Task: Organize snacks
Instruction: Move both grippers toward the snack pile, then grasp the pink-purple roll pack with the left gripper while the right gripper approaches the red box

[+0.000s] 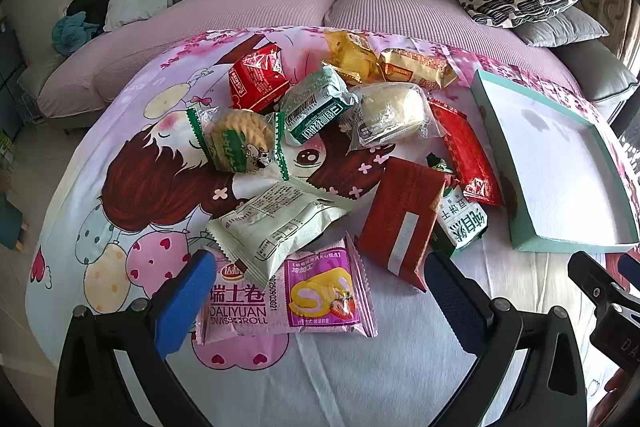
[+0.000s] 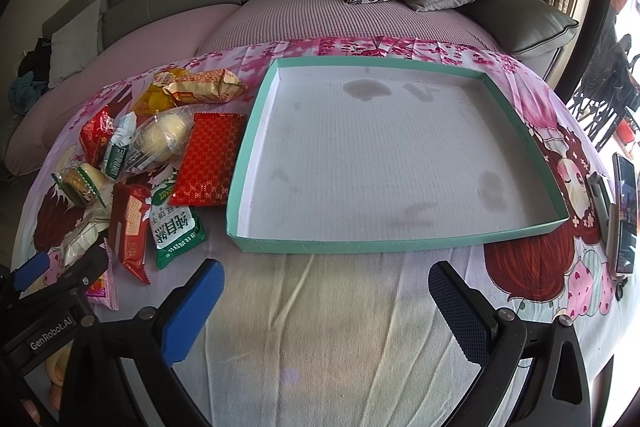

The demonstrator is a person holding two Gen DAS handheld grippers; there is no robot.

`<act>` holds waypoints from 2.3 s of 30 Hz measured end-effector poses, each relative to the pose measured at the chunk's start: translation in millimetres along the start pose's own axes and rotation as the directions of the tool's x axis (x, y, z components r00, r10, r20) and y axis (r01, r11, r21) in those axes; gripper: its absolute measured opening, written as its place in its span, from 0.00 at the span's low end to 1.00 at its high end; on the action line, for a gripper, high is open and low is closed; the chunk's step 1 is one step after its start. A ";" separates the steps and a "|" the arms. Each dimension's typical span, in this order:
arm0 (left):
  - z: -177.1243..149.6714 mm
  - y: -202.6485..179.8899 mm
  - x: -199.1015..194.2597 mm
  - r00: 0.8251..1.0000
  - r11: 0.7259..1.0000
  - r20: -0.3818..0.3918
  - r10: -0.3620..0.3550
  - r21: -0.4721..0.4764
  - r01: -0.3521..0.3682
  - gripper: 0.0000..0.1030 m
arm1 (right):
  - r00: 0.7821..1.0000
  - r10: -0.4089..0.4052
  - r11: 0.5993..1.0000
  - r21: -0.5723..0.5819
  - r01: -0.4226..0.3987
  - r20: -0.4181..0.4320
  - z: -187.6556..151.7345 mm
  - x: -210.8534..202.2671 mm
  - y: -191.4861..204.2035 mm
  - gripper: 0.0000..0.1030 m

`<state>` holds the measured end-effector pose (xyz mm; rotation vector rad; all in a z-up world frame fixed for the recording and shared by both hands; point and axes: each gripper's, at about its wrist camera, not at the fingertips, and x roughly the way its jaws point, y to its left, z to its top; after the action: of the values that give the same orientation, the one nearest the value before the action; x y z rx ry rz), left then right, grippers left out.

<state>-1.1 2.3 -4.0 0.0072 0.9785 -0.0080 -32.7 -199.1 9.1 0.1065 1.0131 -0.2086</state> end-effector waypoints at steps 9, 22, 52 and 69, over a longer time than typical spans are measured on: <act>-0.9 2.2 -6.1 1.000 1.000 0.019 -0.016 -0.019 0.016 1.00 | 1.000 0.004 1.000 0.001 -0.004 0.004 -0.4 -1.4 1.2 1.00; 2.2 30.7 -7.8 0.997 0.997 -0.061 0.038 -0.072 -0.042 1.00 | 0.999 0.052 0.998 -0.046 -0.052 0.008 0.6 -4.2 28.7 1.00; 1.8 32.9 -10.1 0.990 0.993 -0.104 -0.097 -0.078 0.089 0.79 | 0.993 0.101 0.994 -0.047 -0.098 0.060 4.4 -2.9 50.2 1.00; 15.2 59.8 -25.2 0.999 0.997 0.045 -0.003 -0.081 0.006 0.78 | 0.990 0.079 0.993 -0.093 -0.069 0.113 14.6 -1.4 85.8 1.00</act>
<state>-1.9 62.1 25.6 -0.0694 0.9332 0.0275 -2.2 -118.0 17.2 0.0499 0.8994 -0.1005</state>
